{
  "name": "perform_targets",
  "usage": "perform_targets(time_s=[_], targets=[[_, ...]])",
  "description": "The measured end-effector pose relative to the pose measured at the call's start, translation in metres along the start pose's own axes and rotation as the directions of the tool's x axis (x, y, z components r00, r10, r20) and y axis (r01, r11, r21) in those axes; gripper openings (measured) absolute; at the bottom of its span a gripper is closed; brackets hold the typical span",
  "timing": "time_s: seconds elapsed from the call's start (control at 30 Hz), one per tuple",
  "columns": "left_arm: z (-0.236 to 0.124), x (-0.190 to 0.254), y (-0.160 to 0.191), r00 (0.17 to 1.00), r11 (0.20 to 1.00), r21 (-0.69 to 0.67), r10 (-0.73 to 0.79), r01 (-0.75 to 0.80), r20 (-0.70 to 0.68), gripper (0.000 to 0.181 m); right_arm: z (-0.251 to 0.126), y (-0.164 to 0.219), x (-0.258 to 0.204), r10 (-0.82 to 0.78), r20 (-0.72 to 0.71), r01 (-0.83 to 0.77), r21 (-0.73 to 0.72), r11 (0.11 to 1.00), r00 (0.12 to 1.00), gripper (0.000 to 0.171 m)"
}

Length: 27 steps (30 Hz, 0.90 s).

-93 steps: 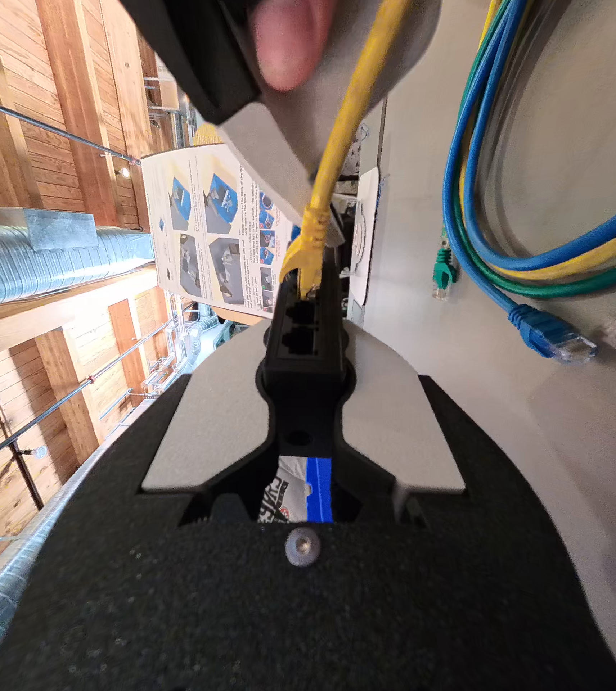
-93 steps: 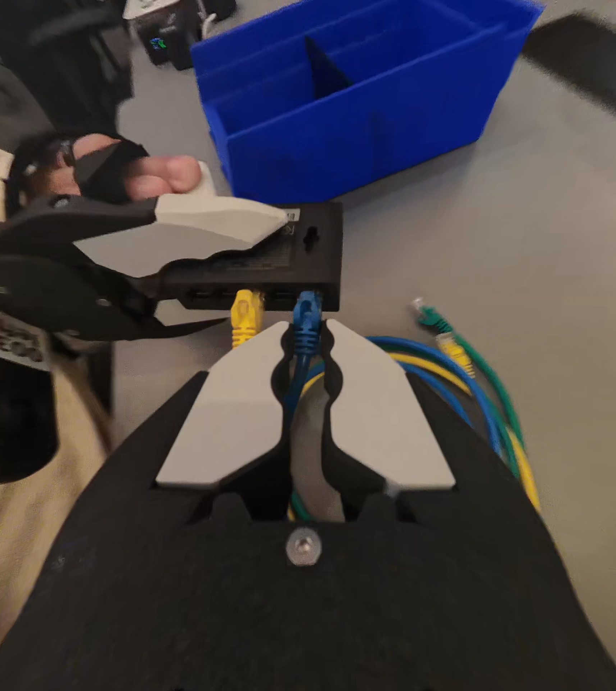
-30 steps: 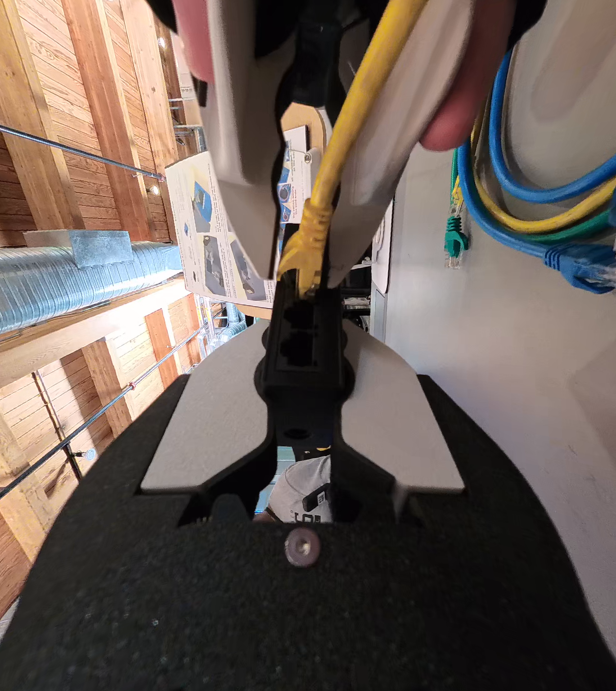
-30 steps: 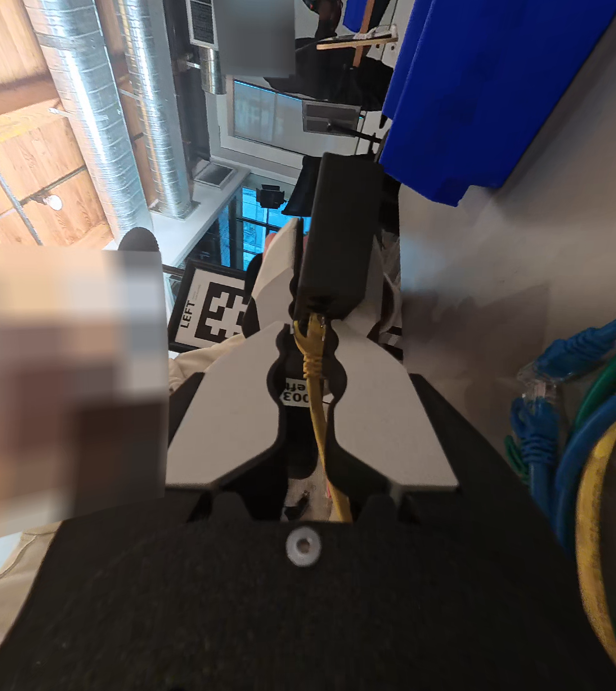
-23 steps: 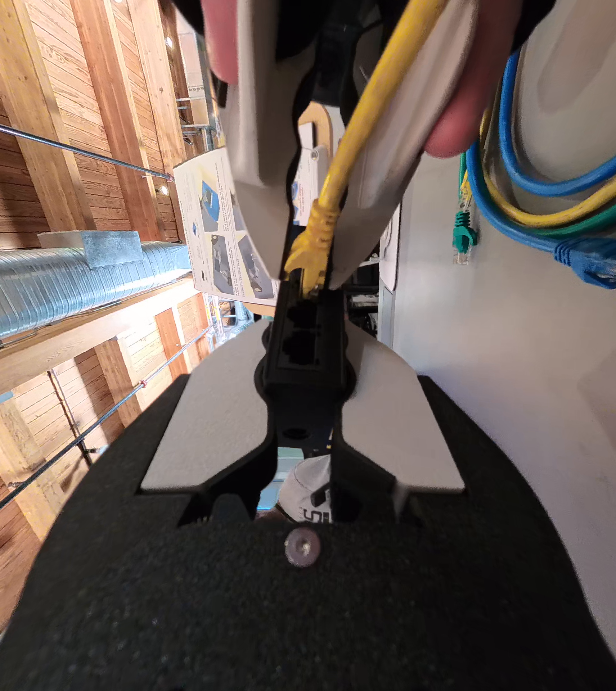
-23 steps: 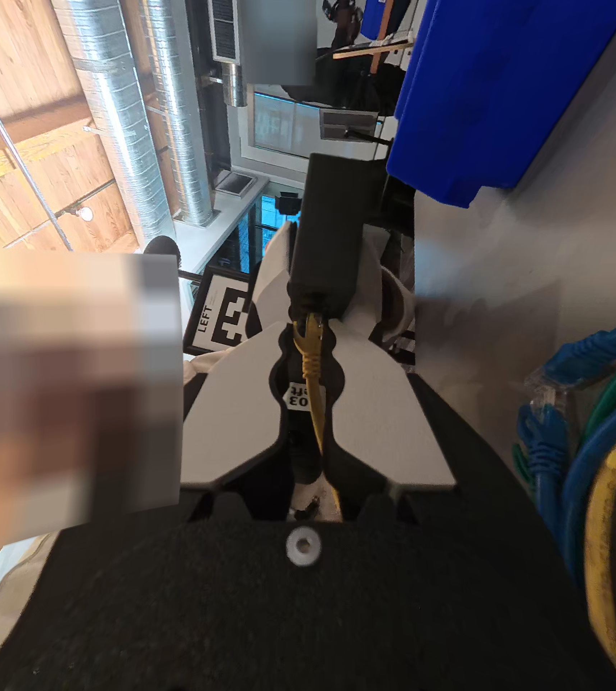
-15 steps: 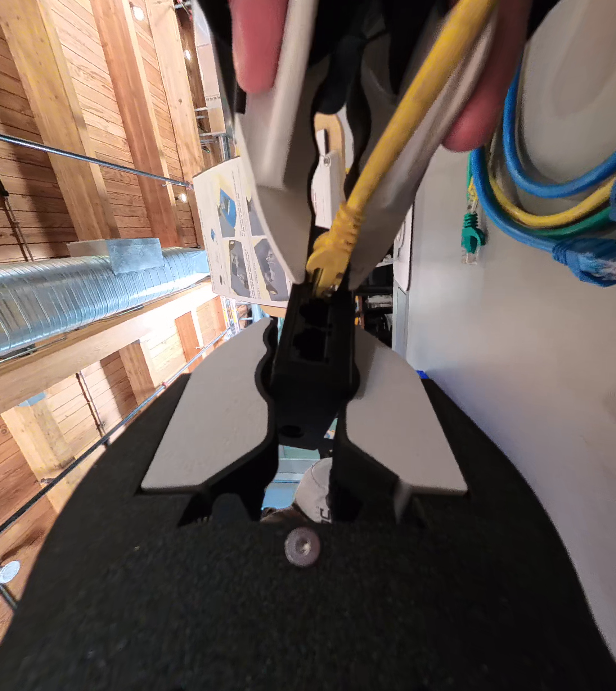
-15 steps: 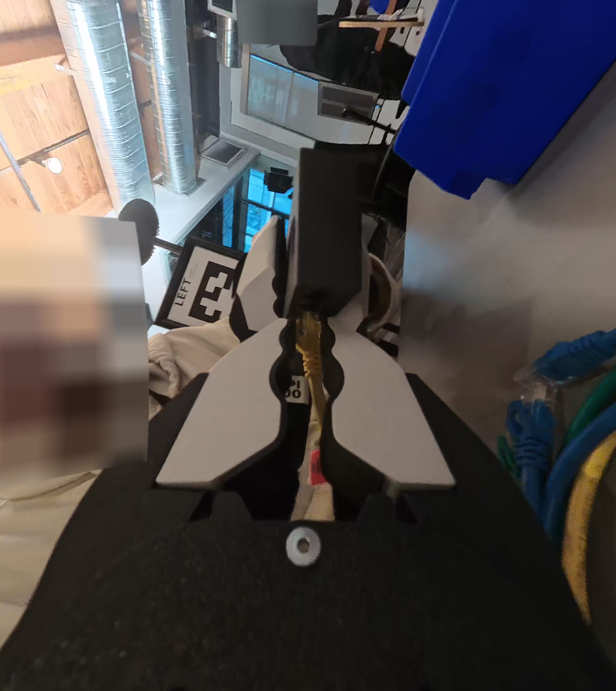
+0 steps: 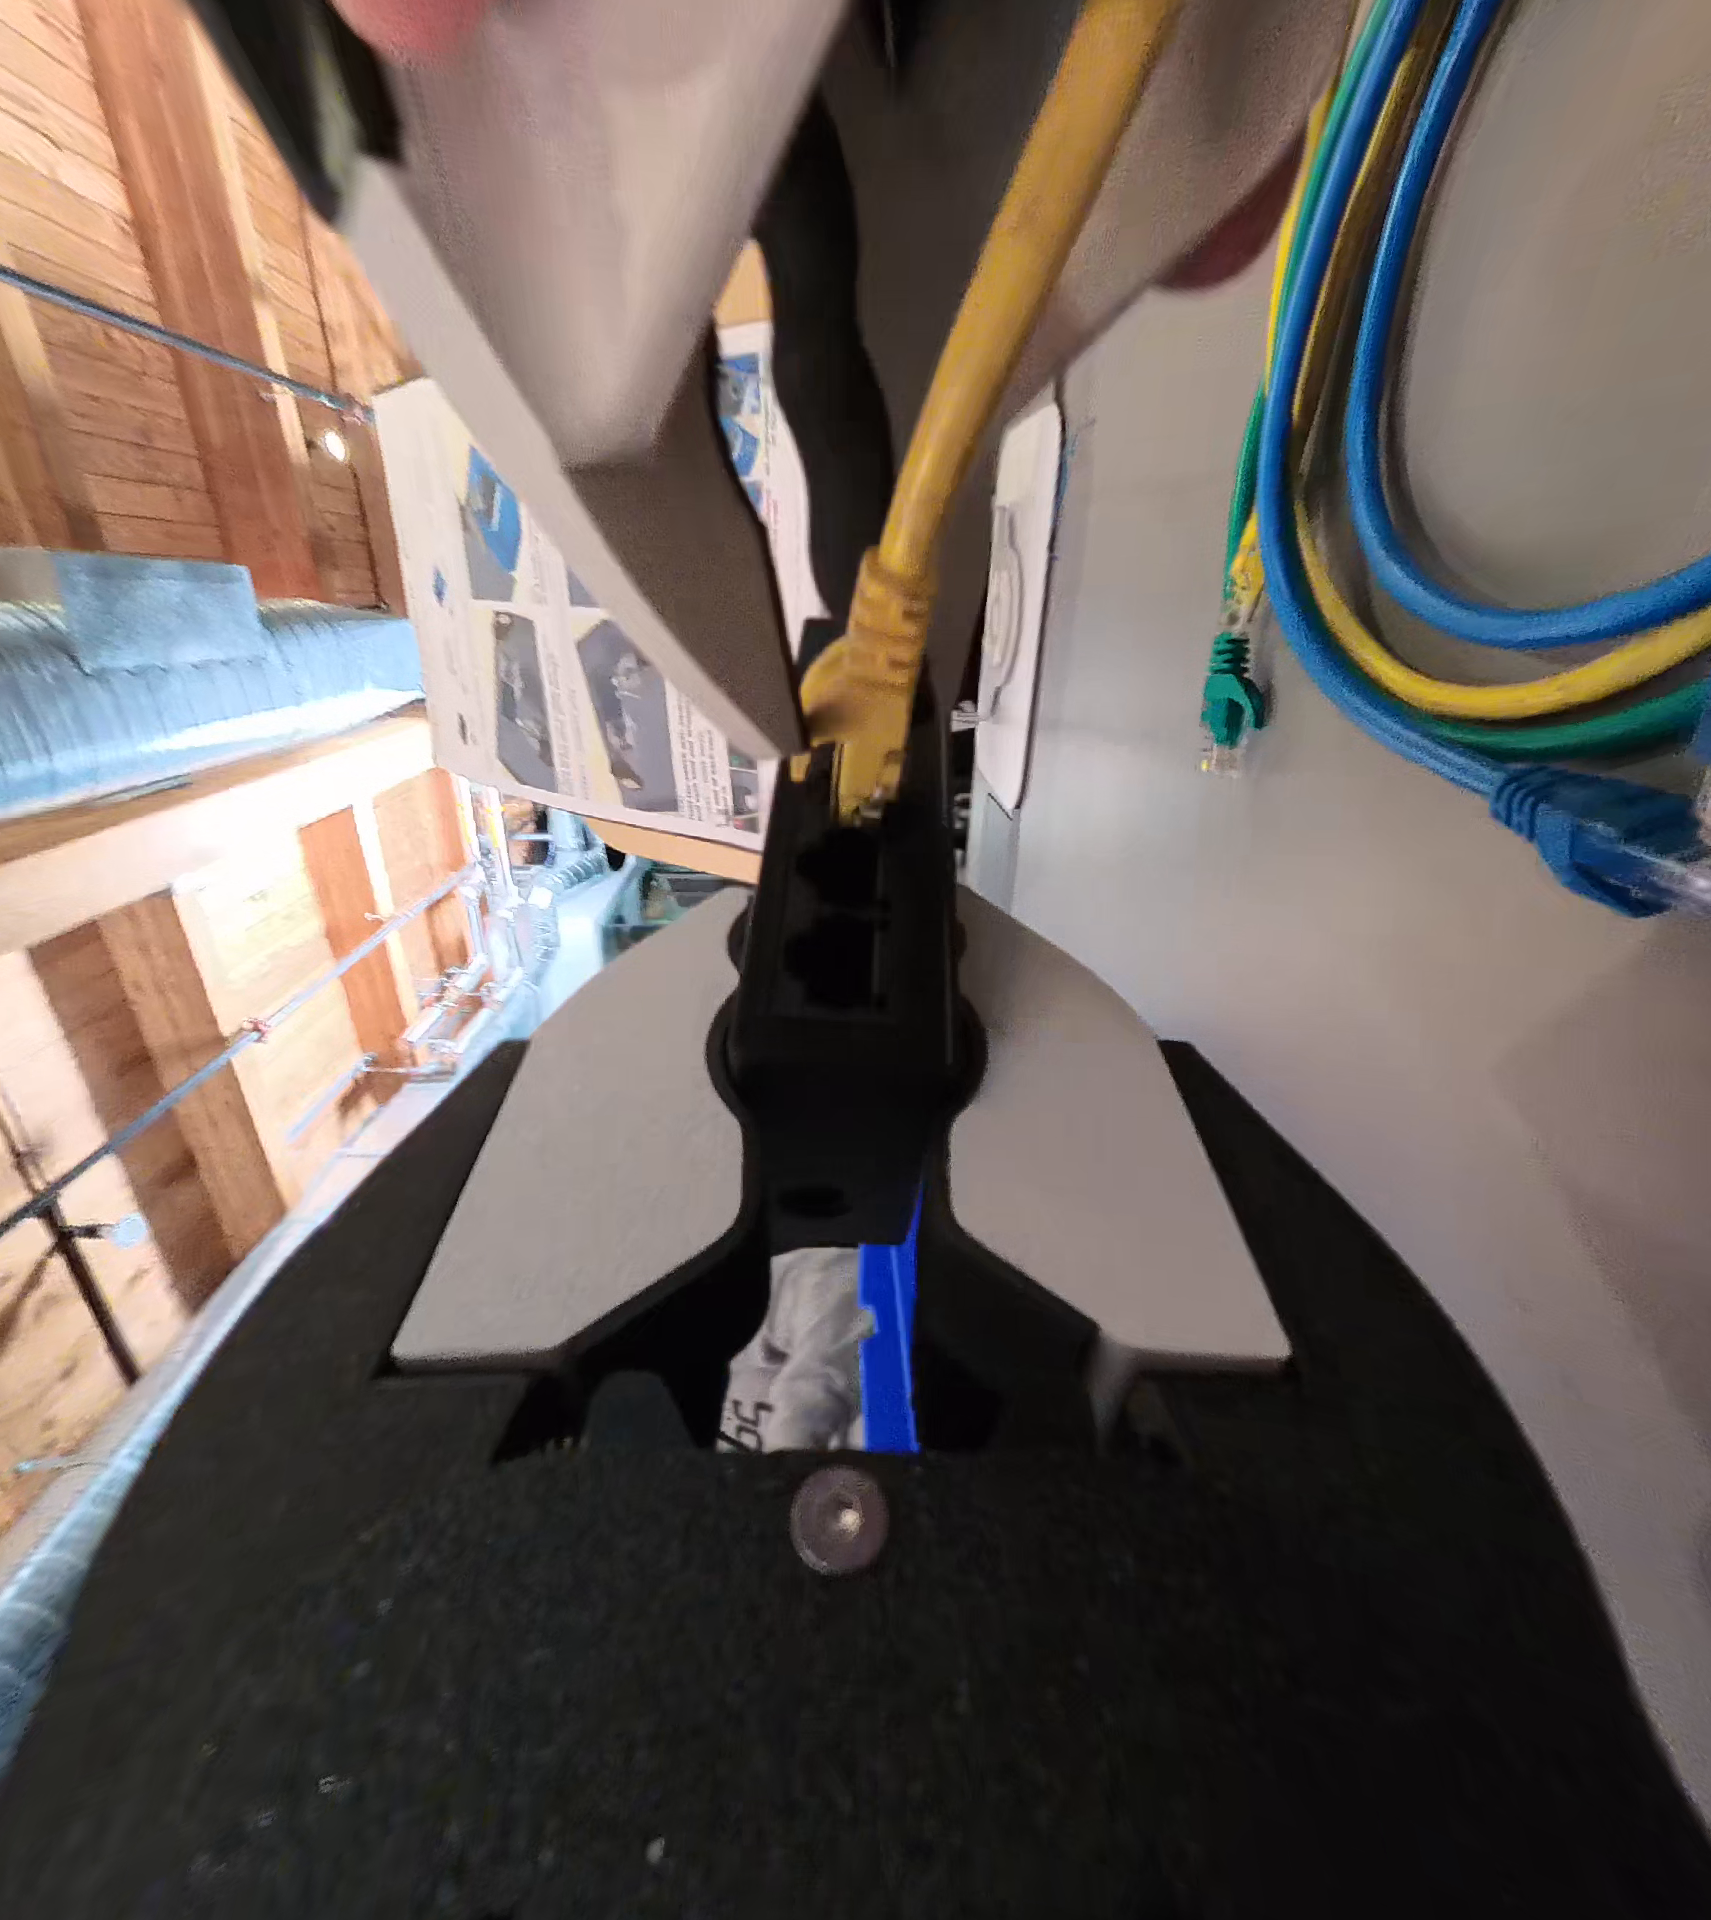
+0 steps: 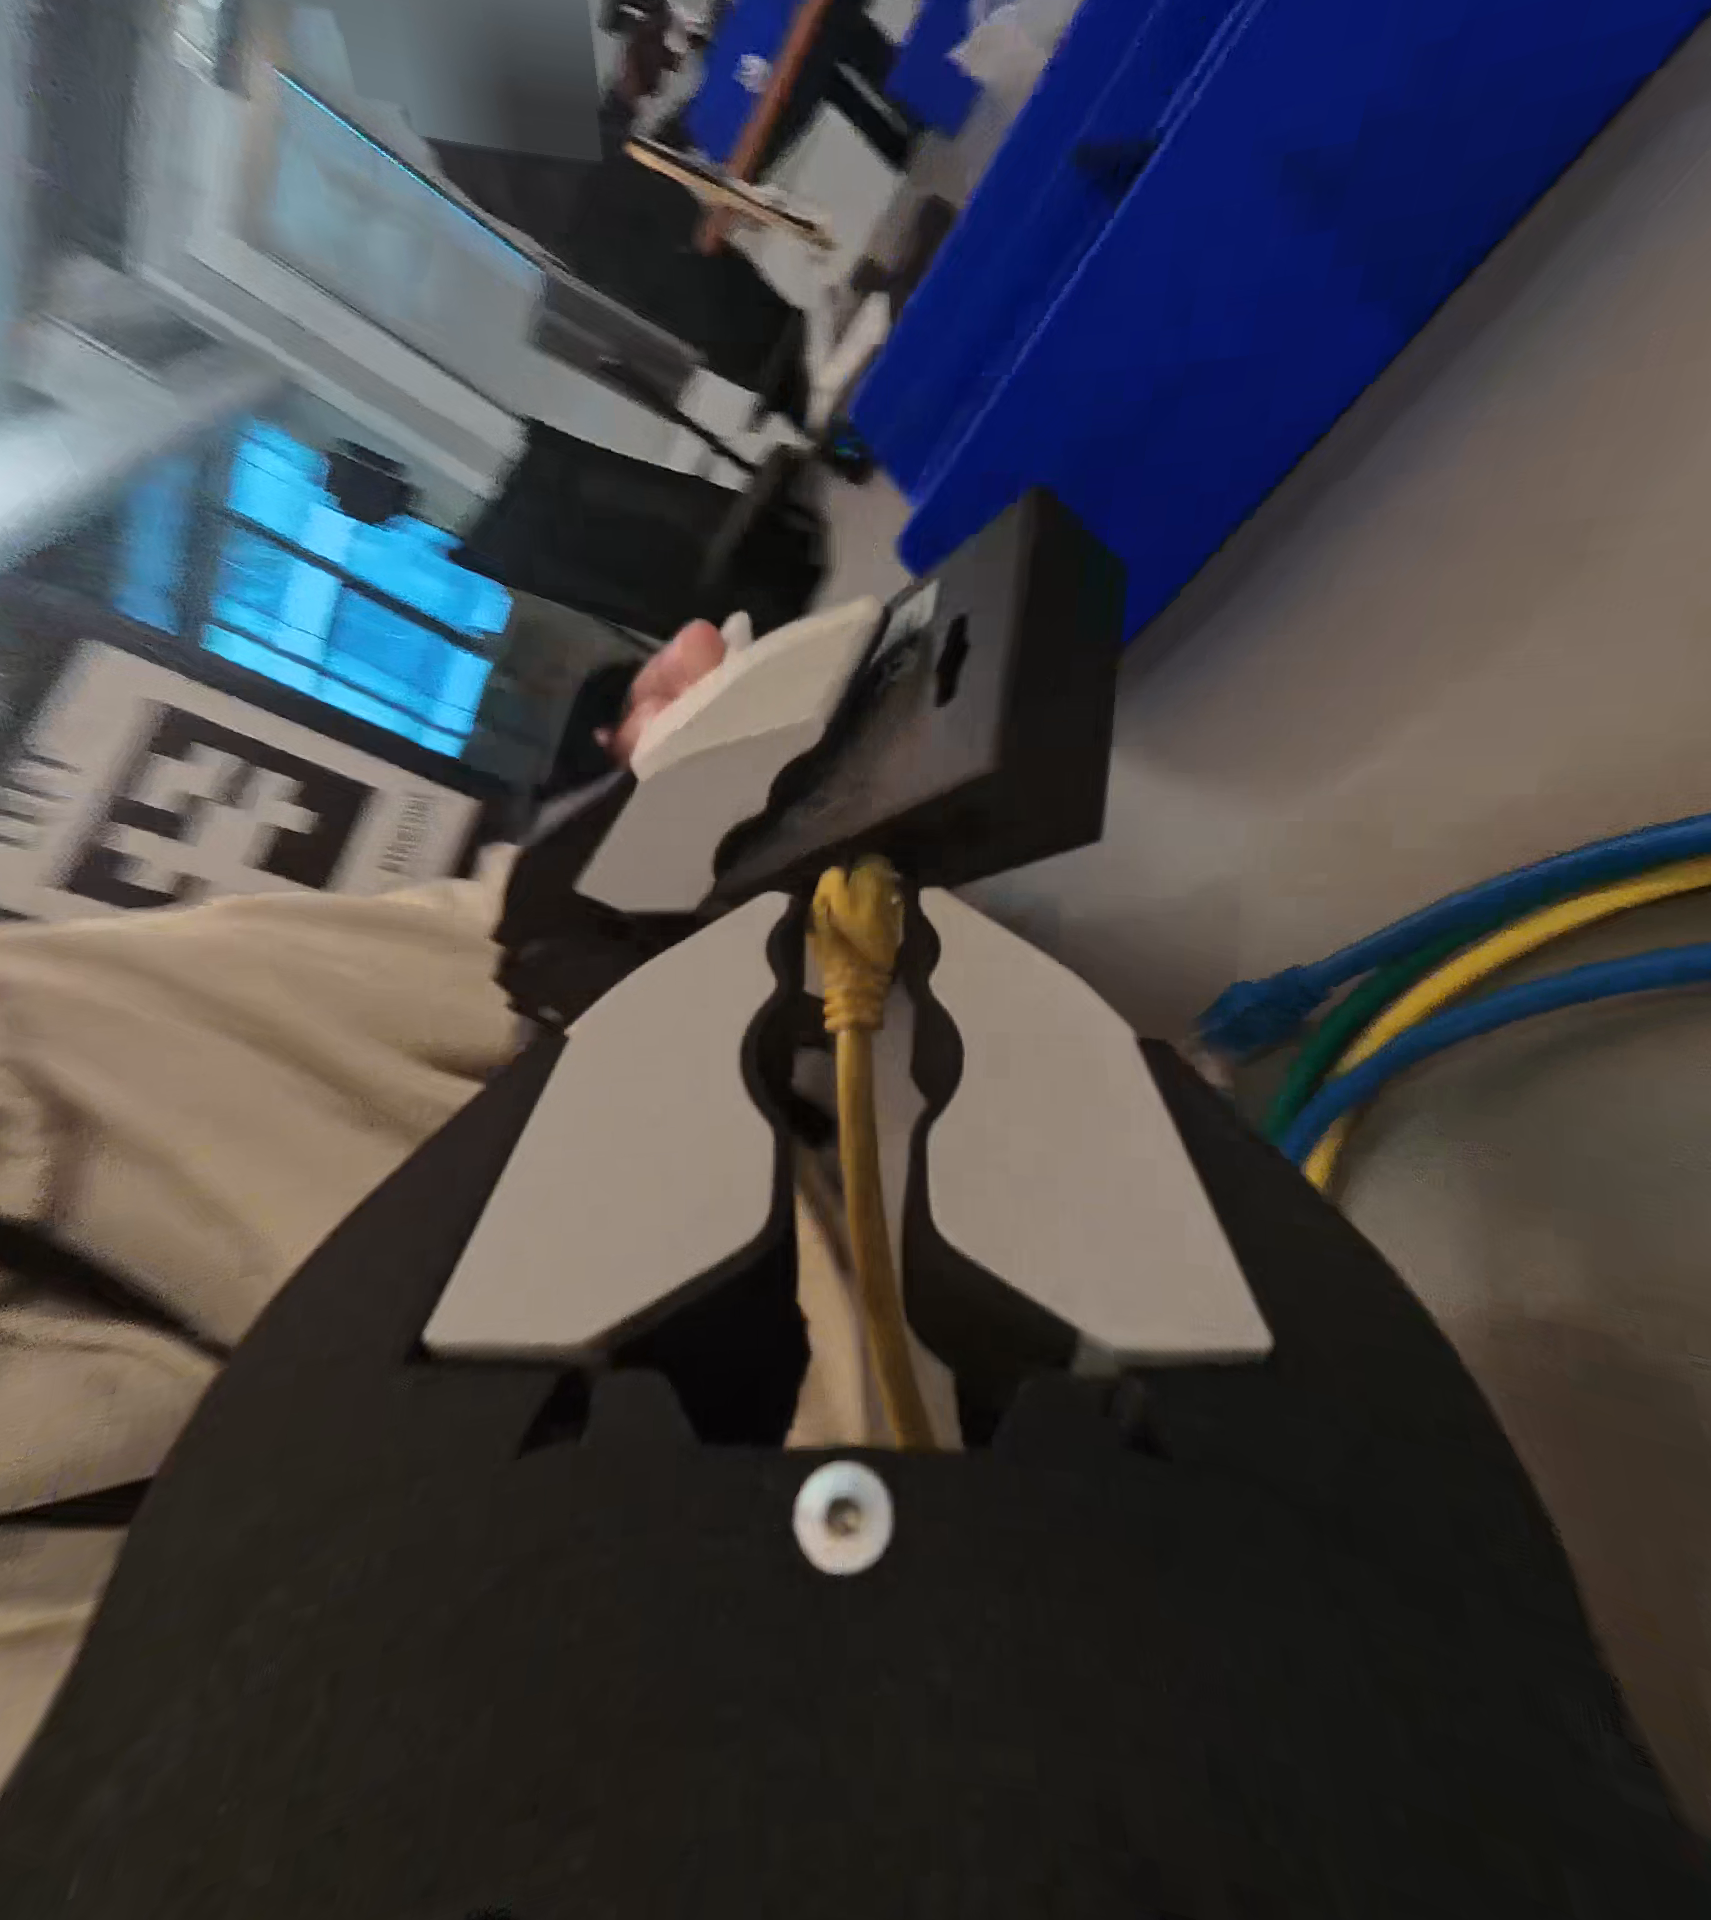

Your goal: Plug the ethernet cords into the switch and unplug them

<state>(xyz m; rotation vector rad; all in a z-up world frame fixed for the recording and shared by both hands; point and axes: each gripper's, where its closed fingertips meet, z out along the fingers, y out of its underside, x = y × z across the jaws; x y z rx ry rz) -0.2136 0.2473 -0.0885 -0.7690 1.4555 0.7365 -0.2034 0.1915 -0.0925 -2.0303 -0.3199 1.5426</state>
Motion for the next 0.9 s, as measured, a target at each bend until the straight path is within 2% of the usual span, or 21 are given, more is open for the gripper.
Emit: perform_targets(time_s=[0.07,0.17,0.27,0.33,0.53,0.8,0.9], targets=[[0.002,0.003,0.003,0.999,1.000,-0.016,-0.024,0.024,-0.027,0.029,0.000,0.004,0.001,-0.184,-0.157,0.179,-0.048,0.983,0.970,0.023],[0.003,0.009,0.003,0.998,0.999,-0.028,-0.031,0.030,-0.054,0.029,0.003,0.011,0.011,-0.420,-0.364,0.389,-0.158,0.908,0.832,0.024],[0.002,0.010,0.003,0.998,0.999,-0.033,-0.031,0.029,-0.058,0.029,0.004,0.004,0.018,-0.594,-0.477,0.559,-0.233,0.796,0.648,0.015],[0.002,0.010,0.005,0.997,0.998,-0.040,-0.043,0.041,-0.061,0.029,0.005,0.001,0.020,-0.635,-0.505,0.597,-0.261,0.758,0.585,0.013],[0.006,0.014,0.008,0.992,0.998,-0.027,-0.067,0.065,-0.110,0.030,0.005,0.001,0.020,-0.631,-0.539,0.609,-0.250,0.753,0.558,0.014],[0.002,0.024,-0.012,0.979,0.996,-0.008,-0.093,0.094,-0.182,0.030,-0.009,0.016,0.019,-0.541,-0.533,0.530,-0.193,0.826,0.650,0.013],[0.004,0.034,-0.019,0.960,0.990,-0.052,-0.141,0.132,-0.242,0.030,-0.015,0.017,0.024,-0.498,-0.551,0.496,-0.167,0.852,0.670,0.013]])
